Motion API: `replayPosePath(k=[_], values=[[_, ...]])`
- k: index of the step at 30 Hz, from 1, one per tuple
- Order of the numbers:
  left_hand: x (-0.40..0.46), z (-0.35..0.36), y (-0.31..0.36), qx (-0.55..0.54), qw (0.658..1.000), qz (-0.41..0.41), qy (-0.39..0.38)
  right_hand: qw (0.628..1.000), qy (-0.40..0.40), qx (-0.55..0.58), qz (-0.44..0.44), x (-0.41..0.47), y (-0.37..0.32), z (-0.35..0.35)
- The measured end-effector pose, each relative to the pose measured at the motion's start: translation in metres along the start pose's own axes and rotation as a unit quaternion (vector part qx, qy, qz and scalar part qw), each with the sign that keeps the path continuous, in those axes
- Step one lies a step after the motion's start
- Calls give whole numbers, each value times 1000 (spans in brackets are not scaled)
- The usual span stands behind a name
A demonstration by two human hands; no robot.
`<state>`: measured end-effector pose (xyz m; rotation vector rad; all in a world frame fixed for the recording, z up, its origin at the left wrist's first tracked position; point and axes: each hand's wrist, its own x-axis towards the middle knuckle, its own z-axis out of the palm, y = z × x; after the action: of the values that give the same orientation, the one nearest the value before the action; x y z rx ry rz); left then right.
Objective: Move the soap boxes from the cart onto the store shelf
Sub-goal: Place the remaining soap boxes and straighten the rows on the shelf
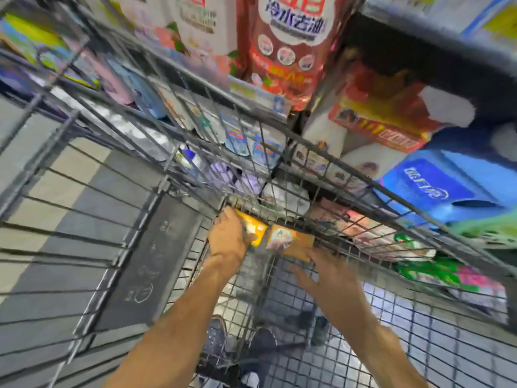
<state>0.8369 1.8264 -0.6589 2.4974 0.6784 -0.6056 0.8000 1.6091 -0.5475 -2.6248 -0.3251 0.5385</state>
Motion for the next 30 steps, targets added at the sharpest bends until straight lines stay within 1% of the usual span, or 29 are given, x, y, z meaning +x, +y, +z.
replayPosePath(k=[3,4,7,8,10,13,14,17,19,21,22,24,28,30], values=[[-10,-12,-5,11,999,13,40,999,12,28,43,-6,-1,-5],[-13,-17,-9,-11,999,11,42,997,5,39,73,-5,2,-5],[-26,-28,-25,-76,996,19,50,978,-52,67,192,9,19,6],[-31,-30,-29,-92,994,28,50,971,-60,72,220,16,26,14],[-40,-29,-37,-138,989,43,39,964,-52,82,249,32,34,26],[-50,-28,-43,-216,975,39,25,957,-38,108,265,53,45,47],[-53,-27,-45,-224,974,31,22,955,-40,119,268,59,46,54],[-57,-25,-54,-235,971,31,22,949,-23,148,277,66,47,71],[-59,-26,-58,-202,978,48,5,949,-1,147,279,68,44,77],[-63,-30,-59,-186,981,52,3,934,22,186,303,68,44,80],[-65,-32,-59,-192,980,48,6,921,25,223,317,67,43,77],[-69,-37,-58,-201,979,44,18,908,23,268,322,64,49,75],[-76,-49,-59,-200,979,41,23,901,14,300,312,54,58,66],[-78,-55,-62,-213,976,40,11,905,4,308,293,45,56,57]])
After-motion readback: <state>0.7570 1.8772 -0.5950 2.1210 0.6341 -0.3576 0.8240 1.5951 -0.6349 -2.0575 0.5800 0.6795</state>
